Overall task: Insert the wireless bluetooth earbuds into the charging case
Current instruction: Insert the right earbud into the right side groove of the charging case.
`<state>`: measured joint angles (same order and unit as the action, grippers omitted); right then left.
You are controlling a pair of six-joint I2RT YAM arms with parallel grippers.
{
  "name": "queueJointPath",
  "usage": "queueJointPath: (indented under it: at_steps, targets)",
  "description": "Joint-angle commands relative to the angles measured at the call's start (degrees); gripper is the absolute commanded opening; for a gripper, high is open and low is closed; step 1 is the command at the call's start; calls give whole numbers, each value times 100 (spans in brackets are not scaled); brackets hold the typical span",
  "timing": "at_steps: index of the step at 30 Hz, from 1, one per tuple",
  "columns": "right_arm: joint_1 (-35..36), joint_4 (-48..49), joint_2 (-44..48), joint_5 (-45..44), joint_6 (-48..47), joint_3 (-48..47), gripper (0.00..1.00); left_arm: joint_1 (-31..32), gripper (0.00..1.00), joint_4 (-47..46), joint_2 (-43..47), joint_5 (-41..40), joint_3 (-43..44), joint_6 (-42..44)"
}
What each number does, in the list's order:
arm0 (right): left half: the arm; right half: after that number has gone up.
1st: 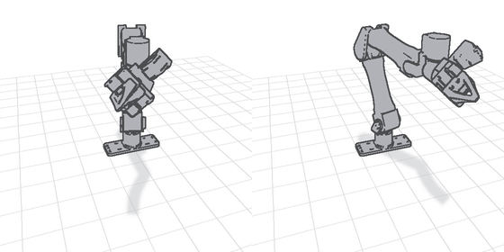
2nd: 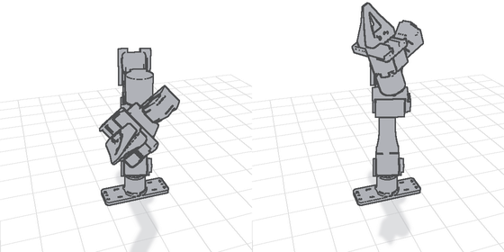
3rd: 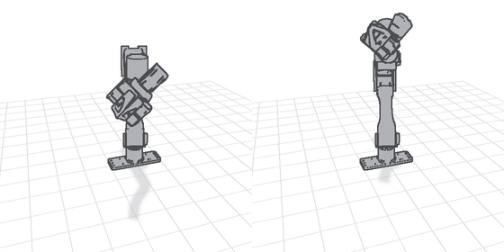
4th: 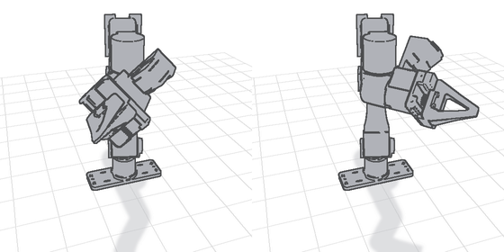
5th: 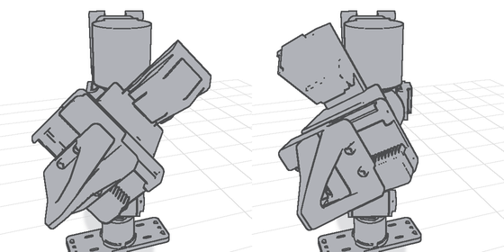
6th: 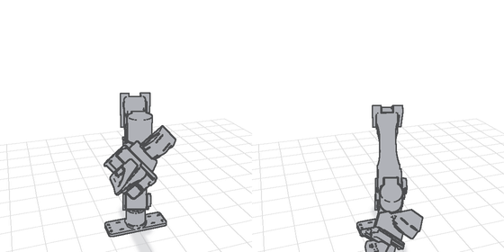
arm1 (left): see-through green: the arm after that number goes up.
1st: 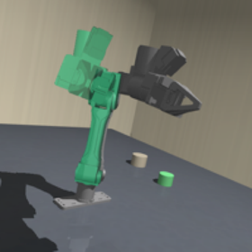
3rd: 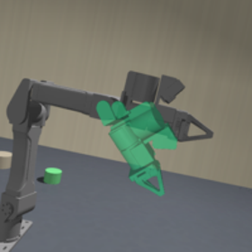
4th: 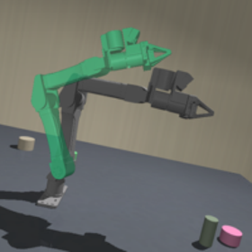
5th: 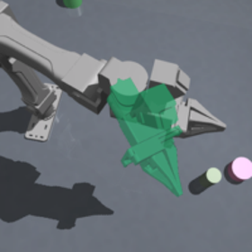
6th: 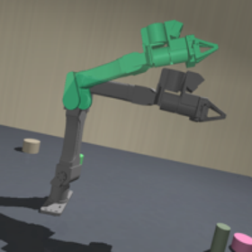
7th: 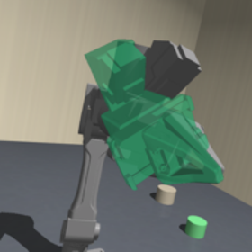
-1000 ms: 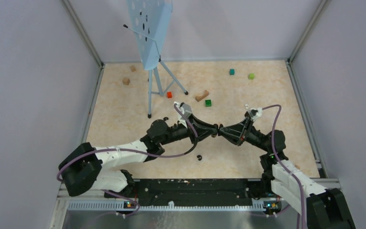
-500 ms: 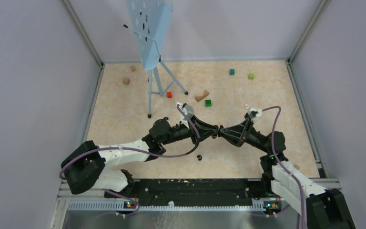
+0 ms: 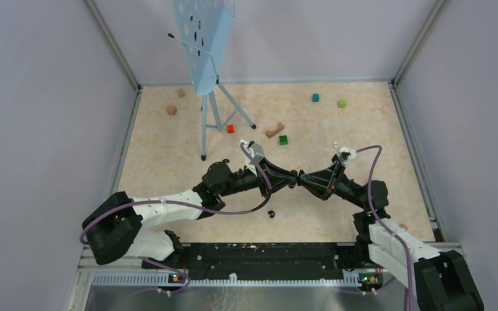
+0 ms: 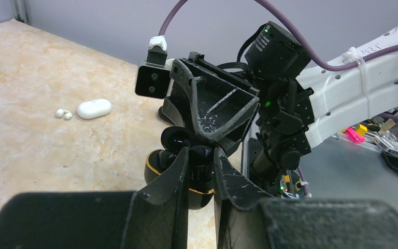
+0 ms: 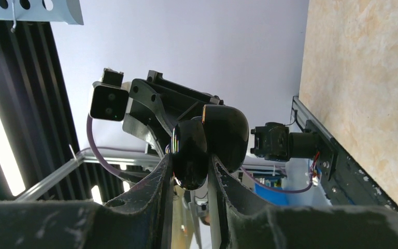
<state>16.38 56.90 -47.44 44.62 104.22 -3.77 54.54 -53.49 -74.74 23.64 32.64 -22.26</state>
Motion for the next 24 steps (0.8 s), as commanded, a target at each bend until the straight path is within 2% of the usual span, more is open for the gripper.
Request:
queueJointPath:
  at_steps: [1, 14, 18, 22, 24]
  targets:
    - [20, 1042, -146, -193, 405, 96, 0, 21, 14, -100, 130, 141, -39, 82]
    - [20, 1486, -323, -314, 683, 158, 0, 21, 17, -76, 115, 256, -118, 88]
    - [26, 1392, -278, -298, 648, 125, 0, 20, 22, -3, 142, 206, -110, 97]
    - [23, 1236, -219, -279, 579, 113, 0, 21, 35, 102, 163, 181, -32, 99]
    - [20, 1193, -197, -279, 558, 109, 0, 21, 38, 172, 177, 173, 16, 90]
